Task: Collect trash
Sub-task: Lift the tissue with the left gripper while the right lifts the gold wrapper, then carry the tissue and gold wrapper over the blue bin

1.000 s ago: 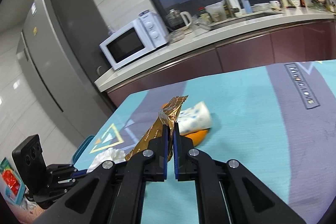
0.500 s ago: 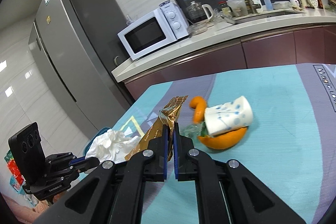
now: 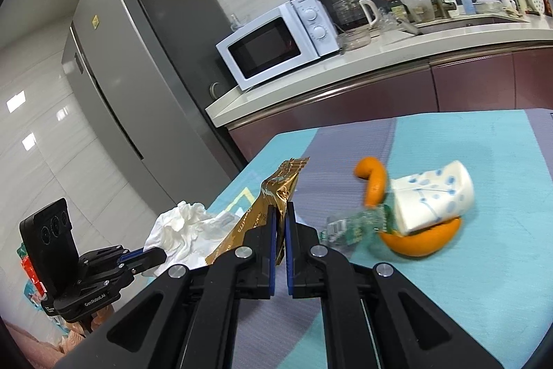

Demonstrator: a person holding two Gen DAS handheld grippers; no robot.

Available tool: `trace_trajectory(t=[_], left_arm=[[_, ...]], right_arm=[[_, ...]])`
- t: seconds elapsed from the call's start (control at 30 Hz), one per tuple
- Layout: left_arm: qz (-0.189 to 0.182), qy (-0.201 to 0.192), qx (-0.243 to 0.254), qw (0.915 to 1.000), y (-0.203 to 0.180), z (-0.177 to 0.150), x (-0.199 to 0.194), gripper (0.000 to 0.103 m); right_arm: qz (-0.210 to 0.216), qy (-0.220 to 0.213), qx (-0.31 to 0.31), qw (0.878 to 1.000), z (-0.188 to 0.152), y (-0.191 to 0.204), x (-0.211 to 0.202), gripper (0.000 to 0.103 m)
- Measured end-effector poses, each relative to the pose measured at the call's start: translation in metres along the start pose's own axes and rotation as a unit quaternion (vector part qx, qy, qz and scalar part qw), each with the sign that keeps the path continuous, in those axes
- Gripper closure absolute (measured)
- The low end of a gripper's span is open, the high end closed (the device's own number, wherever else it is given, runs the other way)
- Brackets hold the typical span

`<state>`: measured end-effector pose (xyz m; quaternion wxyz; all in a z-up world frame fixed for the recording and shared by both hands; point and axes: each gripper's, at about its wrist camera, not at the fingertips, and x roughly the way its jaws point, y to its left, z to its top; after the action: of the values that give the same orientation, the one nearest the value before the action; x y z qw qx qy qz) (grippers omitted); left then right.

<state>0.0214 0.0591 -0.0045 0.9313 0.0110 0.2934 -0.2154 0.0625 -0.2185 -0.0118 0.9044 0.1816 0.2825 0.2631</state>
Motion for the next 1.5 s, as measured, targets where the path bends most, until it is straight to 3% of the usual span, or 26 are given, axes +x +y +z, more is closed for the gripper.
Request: trace_trajectory(t=[0.93, 1.5], left_arm=[[0.057, -0.016, -0.051, 0.9969, 0.054, -0.010, -0.037, 0.096], [0.111, -0.028, -0.086, 0.9897, 0.097, -0.018, -0.064, 0.096]], right_arm=[[0.065, 0.047, -0.026, 0.996, -0.001, 0.047, 0.055, 0.099], [0.104, 0.084, -0.053, 0.990, 0.000, 0.085, 0.100, 0.099]])
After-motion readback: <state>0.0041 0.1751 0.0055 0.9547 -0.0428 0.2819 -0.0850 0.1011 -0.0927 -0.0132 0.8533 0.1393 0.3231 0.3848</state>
